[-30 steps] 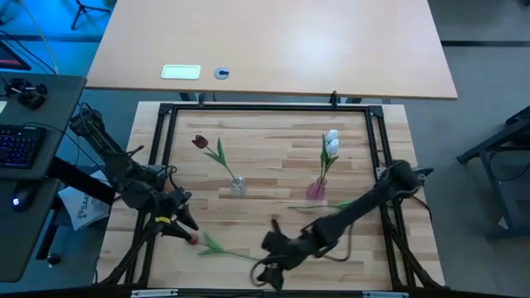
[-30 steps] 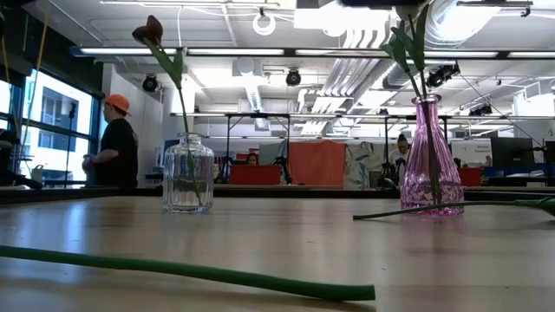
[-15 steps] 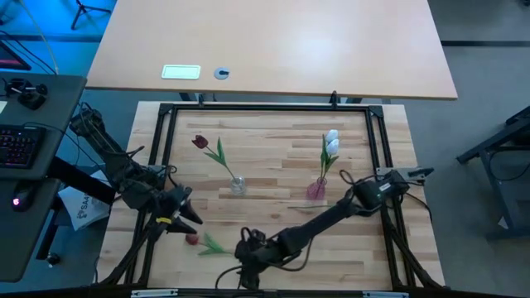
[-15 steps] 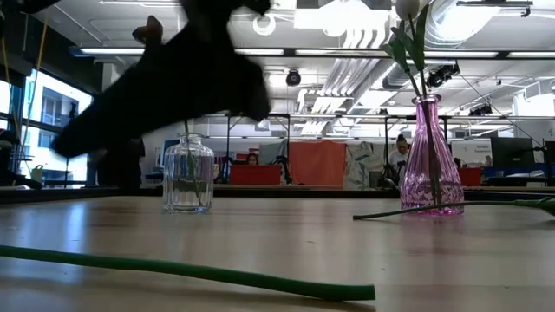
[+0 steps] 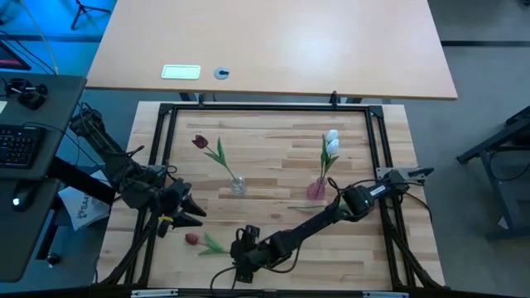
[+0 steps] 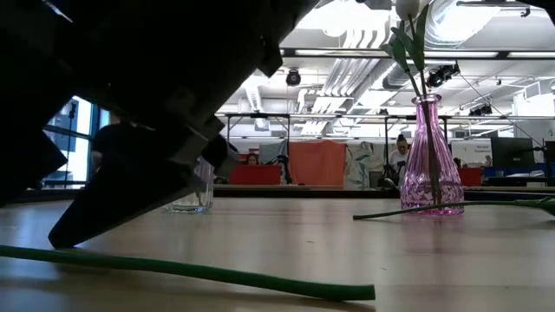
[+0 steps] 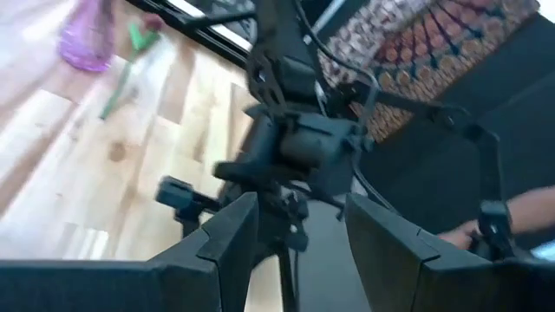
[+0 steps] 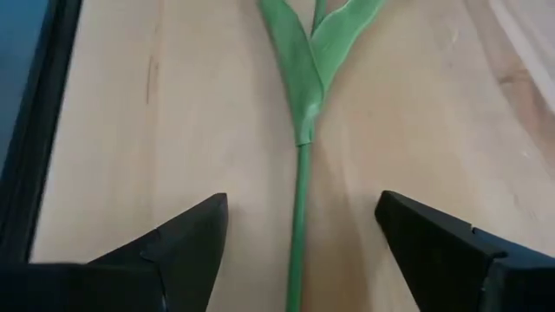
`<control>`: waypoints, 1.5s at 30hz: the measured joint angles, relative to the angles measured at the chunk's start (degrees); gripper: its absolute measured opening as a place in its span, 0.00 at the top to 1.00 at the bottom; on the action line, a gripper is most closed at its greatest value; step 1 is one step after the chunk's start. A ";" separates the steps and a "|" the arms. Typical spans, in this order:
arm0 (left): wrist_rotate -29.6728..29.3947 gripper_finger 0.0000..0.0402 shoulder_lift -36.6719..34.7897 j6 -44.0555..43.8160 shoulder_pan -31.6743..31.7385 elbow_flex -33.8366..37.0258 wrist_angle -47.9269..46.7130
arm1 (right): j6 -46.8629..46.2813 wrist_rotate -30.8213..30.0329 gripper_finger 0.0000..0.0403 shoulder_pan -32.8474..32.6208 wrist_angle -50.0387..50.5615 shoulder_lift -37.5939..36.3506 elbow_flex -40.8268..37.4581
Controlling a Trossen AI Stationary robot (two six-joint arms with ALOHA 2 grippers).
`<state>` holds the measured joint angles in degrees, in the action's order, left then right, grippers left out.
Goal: Sort flowers into vase by color
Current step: Put the bottom red flower into the transparent vase
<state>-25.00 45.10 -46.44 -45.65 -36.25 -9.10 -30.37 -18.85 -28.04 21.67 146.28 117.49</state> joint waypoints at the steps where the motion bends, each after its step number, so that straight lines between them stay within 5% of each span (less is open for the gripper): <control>1: -1.25 0.60 -0.02 -0.36 0.00 0.00 0.04 | 0.37 -0.59 0.27 -0.15 0.05 0.23 0.02; 6: -5.39 0.60 -0.02 -3.17 0.02 0.00 0.16 | 1.93 -2.48 0.47 -0.31 0.93 0.82 0.04; 13: -5.42 0.60 -0.02 -4.12 0.02 0.00 2.92 | 2.39 -0.57 0.96 -0.93 4.13 0.28 0.07; 18: -5.66 0.60 -0.07 0.64 0.03 0.00 8.80 | 3.61 2.23 0.98 -1.31 9.93 -2.32 -0.23; 28: -6.86 0.60 -0.17 11.54 0.02 0.00 19.25 | 9.29 1.12 1.00 -3.91 39.28 -10.51 -0.39; 45: -6.67 0.60 -0.17 27.61 -0.02 0.00 35.29 | -7.81 1.08 1.00 -14.09 46.16 -15.14 -0.35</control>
<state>-31.66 44.93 -18.82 -45.67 -36.25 26.19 -38.18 -17.77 -42.13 67.83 131.14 117.14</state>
